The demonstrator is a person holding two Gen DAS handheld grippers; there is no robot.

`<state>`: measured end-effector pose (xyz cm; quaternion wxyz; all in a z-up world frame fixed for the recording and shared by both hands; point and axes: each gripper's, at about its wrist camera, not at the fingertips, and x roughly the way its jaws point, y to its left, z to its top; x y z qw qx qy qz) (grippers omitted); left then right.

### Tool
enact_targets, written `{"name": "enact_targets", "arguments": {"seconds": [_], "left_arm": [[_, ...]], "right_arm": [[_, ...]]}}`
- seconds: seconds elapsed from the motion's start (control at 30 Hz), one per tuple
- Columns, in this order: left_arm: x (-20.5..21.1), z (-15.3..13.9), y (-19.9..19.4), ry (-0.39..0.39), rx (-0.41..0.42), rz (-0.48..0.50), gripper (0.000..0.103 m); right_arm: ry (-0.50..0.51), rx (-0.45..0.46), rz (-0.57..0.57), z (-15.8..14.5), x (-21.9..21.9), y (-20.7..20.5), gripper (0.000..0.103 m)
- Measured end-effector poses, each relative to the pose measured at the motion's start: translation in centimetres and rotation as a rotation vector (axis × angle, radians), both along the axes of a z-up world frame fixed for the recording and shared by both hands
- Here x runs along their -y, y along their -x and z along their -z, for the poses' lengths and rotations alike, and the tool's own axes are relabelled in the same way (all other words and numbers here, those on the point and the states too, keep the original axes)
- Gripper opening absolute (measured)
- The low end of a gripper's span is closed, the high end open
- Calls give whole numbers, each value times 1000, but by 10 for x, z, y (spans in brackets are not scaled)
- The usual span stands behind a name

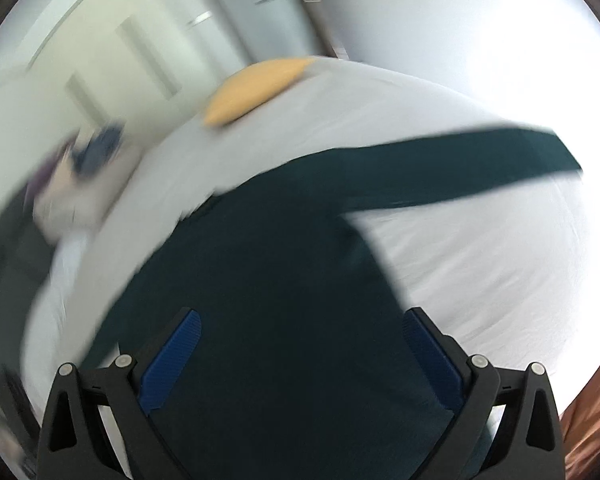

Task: Fold small clothes
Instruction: 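Grasp the sweater sleeve with the right gripper and lift it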

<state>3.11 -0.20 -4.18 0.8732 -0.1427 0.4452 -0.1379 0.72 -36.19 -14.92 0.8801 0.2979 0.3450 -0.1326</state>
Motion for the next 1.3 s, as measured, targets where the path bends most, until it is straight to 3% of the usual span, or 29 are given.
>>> {"name": "enact_targets", "arguments": {"seconds": [0.17, 0.33, 0.43, 0.6, 0.77, 0.9, 1.0, 1.07, 1.17, 1.3], "left_arm": [[10, 22, -32, -25, -92, -6, 103], [12, 33, -68, 21, -77, -13, 103], [17, 41, -94, 49, -82, -6, 103], [28, 49, -129, 135, -90, 27, 103], [44, 58, -158, 155, -91, 72, 103], [53, 63, -179, 166, -78, 105, 102], [62, 66, -187, 173, -76, 119, 102], [63, 68, -200, 190, -80, 122, 102], [61, 72, -211, 217, -83, 122, 102], [60, 73, -224, 277, -83, 113, 102]], "right_arm": [[-149, 43, 235, 33, 118, 19, 103], [-320, 80, 423, 74, 213, 31, 97], [-381, 148, 464, 83, 240, 31, 94], [-367, 199, 494, 81, 264, 10, 94], [-388, 236, 578, 81, 281, -2, 91], [-371, 238, 609, 82, 286, -4, 74], [-354, 208, 621, 85, 292, -10, 46], [-346, 180, 645, 85, 298, -11, 13], [-236, 122, 615, 68, 289, -31, 11], [10, 71, 421, 19, 236, -93, 9]]}}
